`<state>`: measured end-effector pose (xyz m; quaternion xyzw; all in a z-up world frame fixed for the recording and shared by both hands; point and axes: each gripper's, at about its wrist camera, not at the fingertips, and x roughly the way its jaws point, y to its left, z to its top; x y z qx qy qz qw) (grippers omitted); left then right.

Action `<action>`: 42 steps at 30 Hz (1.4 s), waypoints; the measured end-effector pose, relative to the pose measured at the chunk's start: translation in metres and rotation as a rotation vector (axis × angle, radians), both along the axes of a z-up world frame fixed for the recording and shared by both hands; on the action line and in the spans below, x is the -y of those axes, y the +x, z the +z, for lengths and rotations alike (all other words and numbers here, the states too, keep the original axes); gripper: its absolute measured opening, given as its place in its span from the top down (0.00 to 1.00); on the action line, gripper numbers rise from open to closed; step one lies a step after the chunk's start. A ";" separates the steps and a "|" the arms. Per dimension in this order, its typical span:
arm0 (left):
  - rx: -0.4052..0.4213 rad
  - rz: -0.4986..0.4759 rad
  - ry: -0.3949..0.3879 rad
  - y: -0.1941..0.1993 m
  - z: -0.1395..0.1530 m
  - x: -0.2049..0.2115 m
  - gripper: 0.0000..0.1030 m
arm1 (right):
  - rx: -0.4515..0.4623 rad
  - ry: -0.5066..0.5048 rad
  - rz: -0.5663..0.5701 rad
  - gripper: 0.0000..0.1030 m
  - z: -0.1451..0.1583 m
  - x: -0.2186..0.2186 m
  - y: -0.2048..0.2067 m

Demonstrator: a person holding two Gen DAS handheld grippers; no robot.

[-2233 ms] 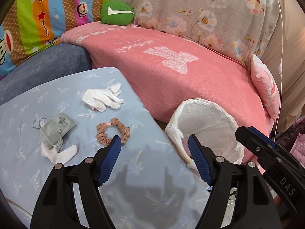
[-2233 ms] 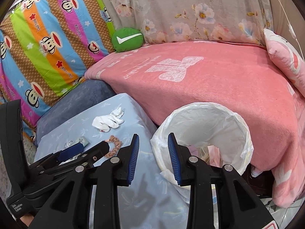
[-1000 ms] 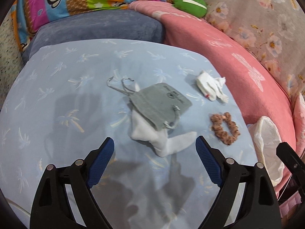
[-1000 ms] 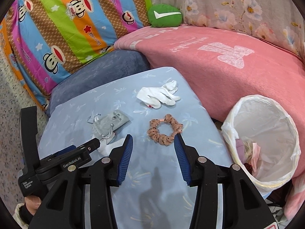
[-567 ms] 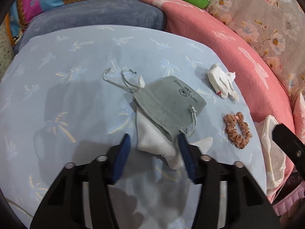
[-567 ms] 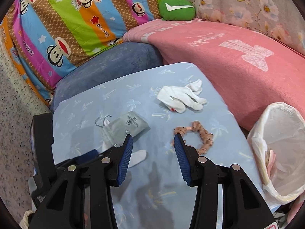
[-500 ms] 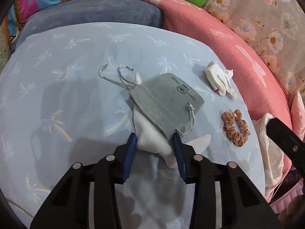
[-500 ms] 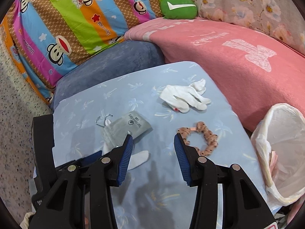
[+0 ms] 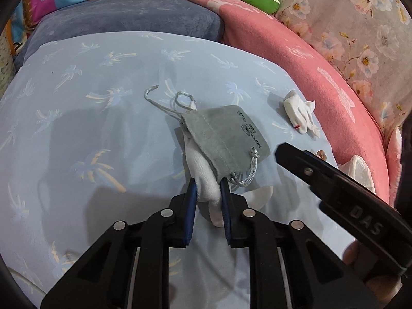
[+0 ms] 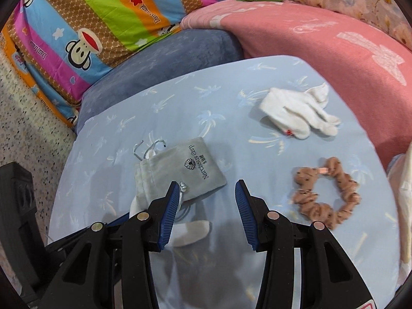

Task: Collect trash
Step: 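Grasp the white sock with the left tool while the right grasps the gray pouch, then lift and carry the sock and gray pouch with both tools over the bin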

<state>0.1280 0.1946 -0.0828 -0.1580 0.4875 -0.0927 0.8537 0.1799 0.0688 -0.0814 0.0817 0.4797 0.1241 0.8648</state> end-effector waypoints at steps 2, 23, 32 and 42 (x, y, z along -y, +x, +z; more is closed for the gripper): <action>-0.007 -0.002 -0.006 0.001 -0.001 -0.003 0.82 | -0.017 -0.006 0.007 0.56 -0.009 -0.005 0.006; 0.010 0.004 0.011 -0.011 0.007 0.004 0.82 | 0.083 0.046 -0.060 0.95 0.033 0.029 -0.031; 0.073 -0.052 0.028 -0.024 0.033 0.038 0.82 | 0.165 0.066 -0.122 0.95 0.078 0.072 -0.064; 0.154 -0.141 0.045 -0.035 0.069 0.091 0.83 | 0.243 0.064 -0.180 0.95 0.113 0.117 -0.107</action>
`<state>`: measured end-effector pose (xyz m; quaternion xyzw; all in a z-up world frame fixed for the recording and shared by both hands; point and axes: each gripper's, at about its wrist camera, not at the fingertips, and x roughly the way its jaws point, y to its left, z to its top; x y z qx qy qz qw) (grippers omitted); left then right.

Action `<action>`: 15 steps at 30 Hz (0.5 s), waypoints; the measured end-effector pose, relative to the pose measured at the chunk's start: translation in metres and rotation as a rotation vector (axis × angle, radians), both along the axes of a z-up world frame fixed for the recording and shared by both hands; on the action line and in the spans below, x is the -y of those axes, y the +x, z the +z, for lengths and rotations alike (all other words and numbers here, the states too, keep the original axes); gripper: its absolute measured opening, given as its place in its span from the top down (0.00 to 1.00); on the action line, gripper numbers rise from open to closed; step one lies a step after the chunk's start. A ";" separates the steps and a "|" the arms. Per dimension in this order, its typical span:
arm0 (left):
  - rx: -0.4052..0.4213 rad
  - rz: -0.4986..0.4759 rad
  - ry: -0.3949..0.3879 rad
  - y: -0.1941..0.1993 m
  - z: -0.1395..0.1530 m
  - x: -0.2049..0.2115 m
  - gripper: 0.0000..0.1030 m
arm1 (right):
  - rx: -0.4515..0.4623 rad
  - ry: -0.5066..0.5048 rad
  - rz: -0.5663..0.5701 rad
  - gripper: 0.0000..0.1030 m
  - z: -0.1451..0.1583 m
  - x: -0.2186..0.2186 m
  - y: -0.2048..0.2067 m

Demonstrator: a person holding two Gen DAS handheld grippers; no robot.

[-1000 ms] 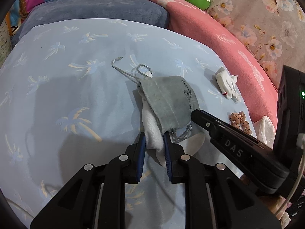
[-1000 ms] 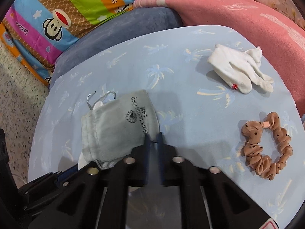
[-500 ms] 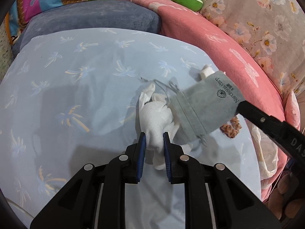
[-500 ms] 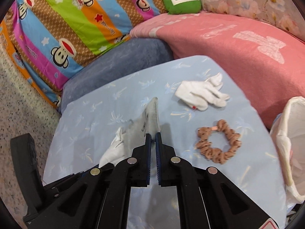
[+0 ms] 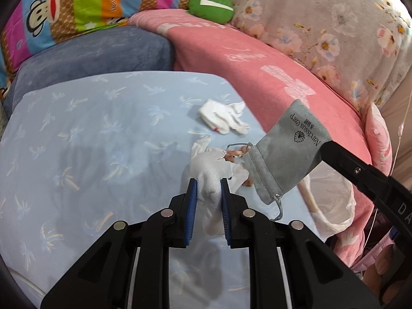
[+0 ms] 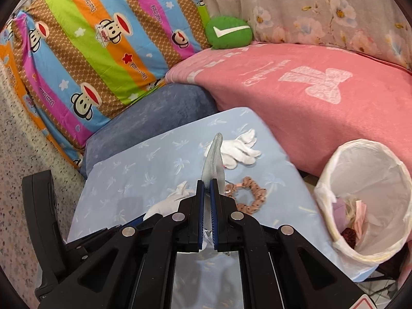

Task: Collect trash
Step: 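Lift and carry the sock and gray pouch with both tools over the bin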

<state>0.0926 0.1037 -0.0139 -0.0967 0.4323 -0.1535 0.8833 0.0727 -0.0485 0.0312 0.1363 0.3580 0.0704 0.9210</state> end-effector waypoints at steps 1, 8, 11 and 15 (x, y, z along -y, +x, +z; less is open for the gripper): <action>0.006 -0.010 0.001 -0.001 0.003 0.006 0.83 | 0.007 -0.002 -0.008 0.95 0.003 0.005 -0.004; 0.041 -0.081 -0.002 -0.007 0.017 0.046 0.83 | 0.045 -0.002 -0.094 0.95 0.019 0.053 -0.027; 0.053 -0.120 0.001 -0.008 0.022 0.067 0.83 | 0.050 0.004 -0.135 0.95 0.021 0.075 -0.036; 0.065 -0.163 0.005 -0.011 0.027 0.093 0.82 | 0.054 0.005 -0.194 0.95 0.021 0.105 -0.049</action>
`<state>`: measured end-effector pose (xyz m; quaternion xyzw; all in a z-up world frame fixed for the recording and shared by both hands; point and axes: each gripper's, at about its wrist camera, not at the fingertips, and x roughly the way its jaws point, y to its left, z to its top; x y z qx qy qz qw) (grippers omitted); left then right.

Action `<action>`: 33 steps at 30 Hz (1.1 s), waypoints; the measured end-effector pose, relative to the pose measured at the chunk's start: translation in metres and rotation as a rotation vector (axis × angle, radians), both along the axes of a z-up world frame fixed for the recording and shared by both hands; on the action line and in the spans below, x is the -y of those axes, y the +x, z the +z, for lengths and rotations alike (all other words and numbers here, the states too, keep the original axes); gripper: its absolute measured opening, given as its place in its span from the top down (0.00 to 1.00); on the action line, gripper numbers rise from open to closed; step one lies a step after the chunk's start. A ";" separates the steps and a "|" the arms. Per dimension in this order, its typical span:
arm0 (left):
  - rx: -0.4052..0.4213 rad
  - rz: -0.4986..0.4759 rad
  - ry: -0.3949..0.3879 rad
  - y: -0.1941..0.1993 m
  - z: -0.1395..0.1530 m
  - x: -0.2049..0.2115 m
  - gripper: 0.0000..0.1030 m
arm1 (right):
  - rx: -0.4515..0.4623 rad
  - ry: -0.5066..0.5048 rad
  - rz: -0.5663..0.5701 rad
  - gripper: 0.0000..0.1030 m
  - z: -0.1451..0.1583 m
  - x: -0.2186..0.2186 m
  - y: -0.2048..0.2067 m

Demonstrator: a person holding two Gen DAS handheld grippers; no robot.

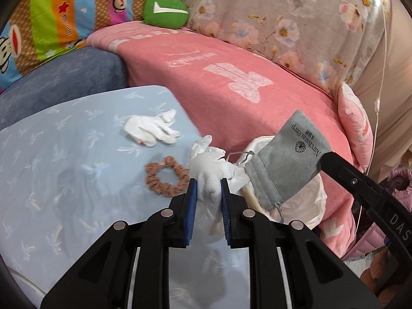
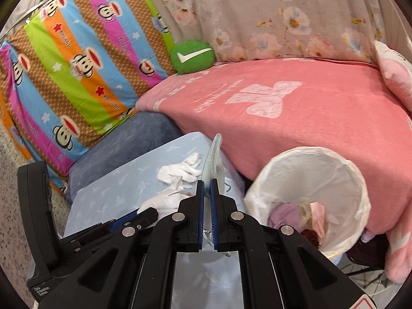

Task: Collect trash
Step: 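Lift and carry the sock and gray pouch with both tools over the bin, then open the left tool to drop the sock while the right releases the pouch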

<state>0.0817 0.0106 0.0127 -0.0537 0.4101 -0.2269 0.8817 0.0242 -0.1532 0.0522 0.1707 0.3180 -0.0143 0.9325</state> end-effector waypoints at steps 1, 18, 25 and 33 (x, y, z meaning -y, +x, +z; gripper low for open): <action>0.001 -0.012 0.000 -0.001 0.001 0.007 0.82 | 0.001 0.000 -0.014 0.95 0.000 0.008 -0.003; 0.031 -0.179 0.046 -0.014 0.009 0.096 0.82 | 0.010 0.016 -0.188 0.95 -0.008 0.099 -0.040; 0.030 -0.226 0.054 -0.017 0.009 0.126 0.82 | 0.017 0.021 -0.246 0.95 -0.009 0.126 -0.051; 0.026 -0.256 0.062 -0.015 0.008 0.144 0.81 | 0.018 0.023 -0.288 0.95 -0.011 0.147 -0.057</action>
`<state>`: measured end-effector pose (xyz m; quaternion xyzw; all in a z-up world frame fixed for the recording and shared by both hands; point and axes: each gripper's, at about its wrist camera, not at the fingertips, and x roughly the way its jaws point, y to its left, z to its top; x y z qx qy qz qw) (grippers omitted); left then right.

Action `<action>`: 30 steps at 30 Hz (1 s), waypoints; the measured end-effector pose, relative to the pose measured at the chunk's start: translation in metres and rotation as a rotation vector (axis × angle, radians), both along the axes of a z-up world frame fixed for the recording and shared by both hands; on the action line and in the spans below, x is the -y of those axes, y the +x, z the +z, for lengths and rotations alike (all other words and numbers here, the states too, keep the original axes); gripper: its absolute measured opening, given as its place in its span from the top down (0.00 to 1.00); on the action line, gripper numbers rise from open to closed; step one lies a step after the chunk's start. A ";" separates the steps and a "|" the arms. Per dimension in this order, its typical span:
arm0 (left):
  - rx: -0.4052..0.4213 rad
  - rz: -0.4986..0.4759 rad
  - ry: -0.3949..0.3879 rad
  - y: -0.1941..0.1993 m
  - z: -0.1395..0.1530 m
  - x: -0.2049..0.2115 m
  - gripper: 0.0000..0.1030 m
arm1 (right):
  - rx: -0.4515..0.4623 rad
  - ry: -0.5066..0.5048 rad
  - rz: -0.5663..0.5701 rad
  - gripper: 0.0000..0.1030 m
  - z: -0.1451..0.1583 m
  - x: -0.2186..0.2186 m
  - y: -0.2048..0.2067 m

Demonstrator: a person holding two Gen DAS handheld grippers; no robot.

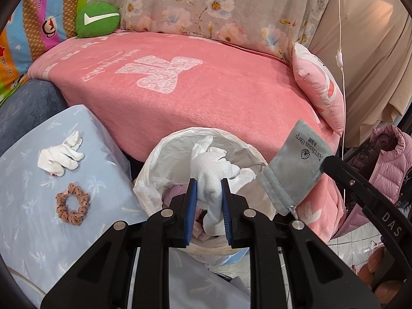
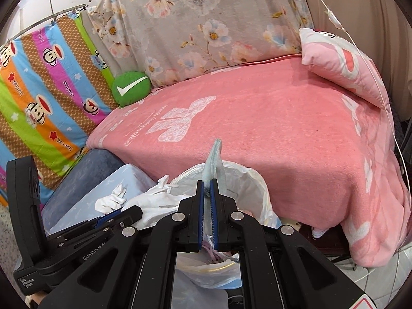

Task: Collect trash
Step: 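Open the left tool to drop the sock while the right releases the pouch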

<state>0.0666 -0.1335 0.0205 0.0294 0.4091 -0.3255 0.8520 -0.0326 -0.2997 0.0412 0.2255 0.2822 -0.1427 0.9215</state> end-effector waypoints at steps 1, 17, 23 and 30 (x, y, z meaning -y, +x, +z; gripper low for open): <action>-0.003 -0.001 0.002 0.001 -0.001 0.001 0.81 | 0.000 0.002 -0.001 0.95 0.000 0.001 0.000; -0.019 0.002 0.003 0.015 -0.007 0.010 0.81 | -0.015 0.000 0.032 0.95 -0.006 -0.003 0.024; -0.022 0.018 0.005 0.021 -0.009 0.008 0.73 | -0.019 -0.001 0.049 0.94 -0.007 -0.008 0.034; -0.007 0.050 -0.005 0.022 -0.006 0.004 0.45 | -0.019 -0.019 0.067 0.89 -0.005 -0.014 0.040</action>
